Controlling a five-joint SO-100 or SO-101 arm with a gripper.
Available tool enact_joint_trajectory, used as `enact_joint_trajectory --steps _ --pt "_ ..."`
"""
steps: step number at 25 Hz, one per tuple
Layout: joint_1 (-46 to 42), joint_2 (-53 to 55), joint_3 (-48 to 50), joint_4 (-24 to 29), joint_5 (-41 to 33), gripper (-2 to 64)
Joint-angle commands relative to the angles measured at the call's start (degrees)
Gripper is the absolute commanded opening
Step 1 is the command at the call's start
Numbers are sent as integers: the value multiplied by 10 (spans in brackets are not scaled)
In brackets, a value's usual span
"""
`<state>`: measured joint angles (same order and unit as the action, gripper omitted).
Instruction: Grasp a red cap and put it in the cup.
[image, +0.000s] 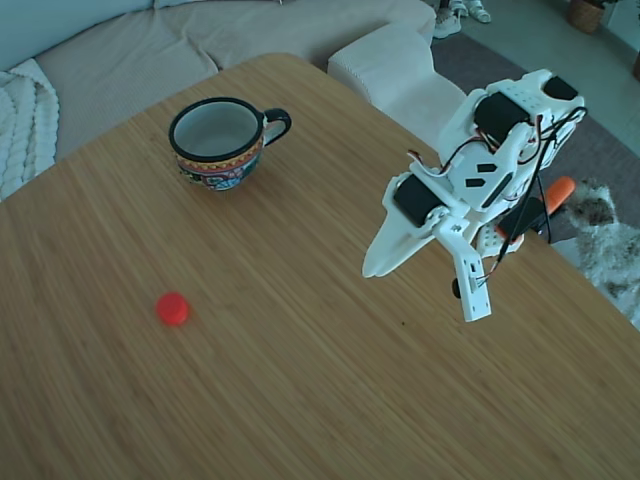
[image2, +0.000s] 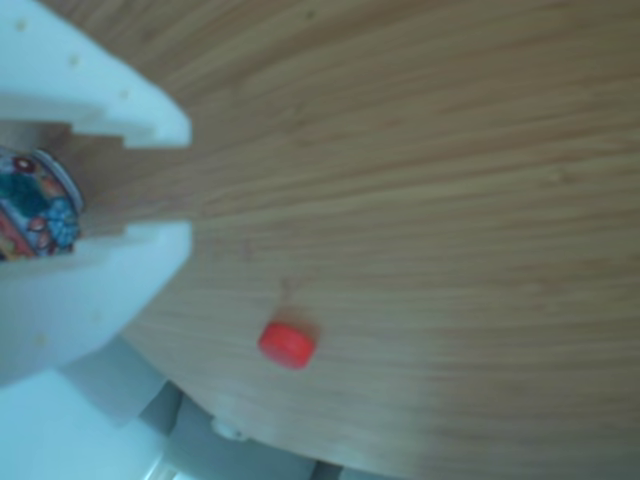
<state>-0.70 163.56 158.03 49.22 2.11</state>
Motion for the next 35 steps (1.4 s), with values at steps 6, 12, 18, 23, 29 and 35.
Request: enact_joint_trajectory --steps 6,12,18,23,29,35 --pt "-3 6 -3 0 5 47" --pt "-3 6 -3 0 5 47" --pt "-3 6 -3 -4 1 55" --pt "-3 6 -3 0 0 55" --pt "4 6 -9 2 1 55" --pt "35 -3 -66 14 -1 56"
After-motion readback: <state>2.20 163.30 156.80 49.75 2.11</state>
